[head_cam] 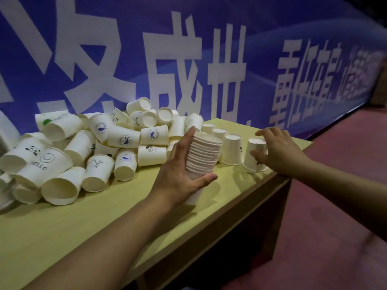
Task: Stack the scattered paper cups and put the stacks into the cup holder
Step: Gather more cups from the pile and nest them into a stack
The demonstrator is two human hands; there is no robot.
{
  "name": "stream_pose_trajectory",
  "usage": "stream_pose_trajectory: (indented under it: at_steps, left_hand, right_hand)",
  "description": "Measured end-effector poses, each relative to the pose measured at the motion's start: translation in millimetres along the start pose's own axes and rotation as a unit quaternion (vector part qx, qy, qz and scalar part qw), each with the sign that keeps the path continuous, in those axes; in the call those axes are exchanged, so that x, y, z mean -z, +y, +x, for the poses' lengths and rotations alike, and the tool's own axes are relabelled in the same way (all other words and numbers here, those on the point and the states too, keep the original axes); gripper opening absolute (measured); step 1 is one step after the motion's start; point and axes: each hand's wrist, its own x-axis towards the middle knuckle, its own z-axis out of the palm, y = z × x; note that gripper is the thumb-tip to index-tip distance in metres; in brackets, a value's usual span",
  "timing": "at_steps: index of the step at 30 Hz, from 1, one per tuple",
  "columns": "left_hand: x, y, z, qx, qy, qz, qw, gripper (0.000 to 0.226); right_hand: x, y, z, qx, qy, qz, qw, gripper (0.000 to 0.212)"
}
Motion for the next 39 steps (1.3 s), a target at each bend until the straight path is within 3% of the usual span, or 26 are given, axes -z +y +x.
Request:
stream_pose_trajectory:
  at_steps: [3,7,13,16,19,23,25,31,34,39]
  left_hand:
    - [-9,-4,-5,0.002,0.022,-0.033,0.999,0.112]
    - [-11,-17,-14,0.026,0.124,-0.101,0.987,0.106]
    - [-4,-14,-26,0.025,0.101,-0.138,0.985,0.102]
    - [-3,-8,-29,0.017,0.074,-0.155,0.985,0.098]
    - [-2,-6,-29,0.024,0.051,-0.173,0.983,0.098]
    - [1,-6,-29,0.042,0.036,-0.203,0.978,0.096]
    - [2,-6,-29,0.052,0.04,-0.209,0.976,0.1]
    - [4,-10,-28,0.075,0.061,-0.202,0.975,0.1]
    - [2,-11,-27,0.09,0.077,-0.21,0.97,0.099]
    - [-1,-17,-25,0.107,0.114,-0.25,0.955,0.111]
  right_hand:
    - [-9,16,7,-0.029,-0.017,0.05,0.998,0.044]
    - [-13,14,9,-0.034,0.013,0.121,0.992,0.023]
    - [7,-20,1,0.041,0.113,0.234,0.965,0.053]
    - [17,-53,-1,0.092,0.105,0.278,0.95,0.064]
    - [18,-88,-2,0.102,0.079,0.337,0.933,0.048]
    - [13,-128,-3,0.105,-0.015,0.498,0.861,0.026]
    - [9,-142,-4,0.098,-0.025,0.522,0.847,0.013]
    - [2,-152,6,0.081,-0.067,0.504,0.857,0.06]
    - [0,-149,4,0.114,-0.058,0.486,0.865,0.052]
    - [-15,-138,5,0.167,-0.029,0.336,0.926,0.028]
